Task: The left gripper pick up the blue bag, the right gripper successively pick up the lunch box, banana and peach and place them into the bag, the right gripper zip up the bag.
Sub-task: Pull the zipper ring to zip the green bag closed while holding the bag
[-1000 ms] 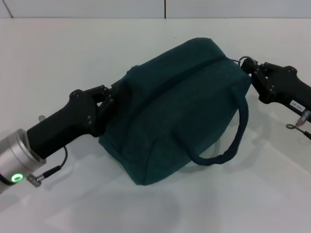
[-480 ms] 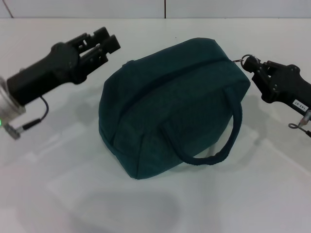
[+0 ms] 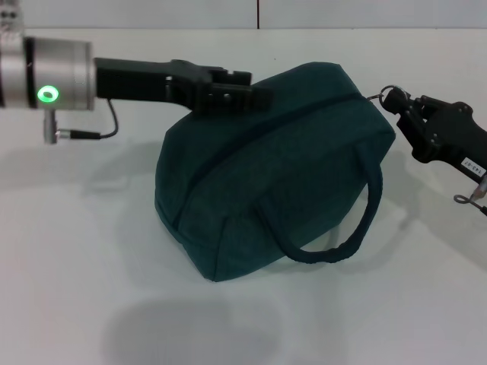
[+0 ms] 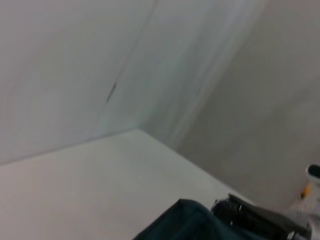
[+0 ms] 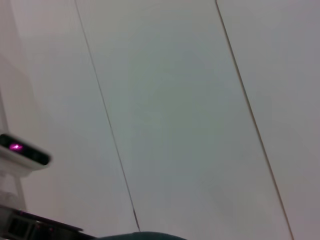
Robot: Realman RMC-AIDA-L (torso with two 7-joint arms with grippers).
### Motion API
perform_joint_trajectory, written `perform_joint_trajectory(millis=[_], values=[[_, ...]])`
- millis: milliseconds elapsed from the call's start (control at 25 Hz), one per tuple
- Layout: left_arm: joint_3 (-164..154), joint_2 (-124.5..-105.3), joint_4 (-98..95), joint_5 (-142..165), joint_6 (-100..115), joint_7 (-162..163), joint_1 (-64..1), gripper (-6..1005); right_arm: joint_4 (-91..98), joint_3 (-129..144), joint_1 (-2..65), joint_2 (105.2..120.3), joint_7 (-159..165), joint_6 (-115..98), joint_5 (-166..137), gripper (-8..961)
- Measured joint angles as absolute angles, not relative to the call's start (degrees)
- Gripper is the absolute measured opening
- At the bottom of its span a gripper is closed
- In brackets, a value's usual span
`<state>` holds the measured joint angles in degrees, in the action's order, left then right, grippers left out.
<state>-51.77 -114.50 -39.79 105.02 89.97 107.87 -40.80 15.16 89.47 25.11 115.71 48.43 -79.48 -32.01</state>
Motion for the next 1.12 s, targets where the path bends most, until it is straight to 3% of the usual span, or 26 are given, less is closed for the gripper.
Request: perform_joint_trajectory(millis=[240, 440, 640, 760, 1120], values=[[-52.2, -114.48, -40.4, 109.8, 92.1, 115.5, -45.8, 629, 15.2, 89.4, 24.8, 115.76, 48.4, -80.1, -31.9, 46], [-52.4, -114.85, -42.6, 111.9, 91.9, 119.3, -46.0, 792, 15.4, 89.4, 24.8, 115.75, 48.4, -80.4, -31.9, 47], [-52.2, -115.47, -44.1, 112.0, 91.5, 119.4, -45.8, 733, 15.4, 89.4, 24.7, 115.71, 48.4, -80.5, -31.9, 48], [-52.0, -115.50, -44.1, 112.1, 91.1, 119.4, -45.6, 558, 15.1, 89.4, 24.7, 115.68, 48.4, -80.4, -31.9, 48], [-52.0, -115.04, -44.3, 111.7, 91.2, 119.3, -43.6, 168, 14.9, 89.4, 24.5, 115.77, 48.4, -79.3, -31.9, 49]])
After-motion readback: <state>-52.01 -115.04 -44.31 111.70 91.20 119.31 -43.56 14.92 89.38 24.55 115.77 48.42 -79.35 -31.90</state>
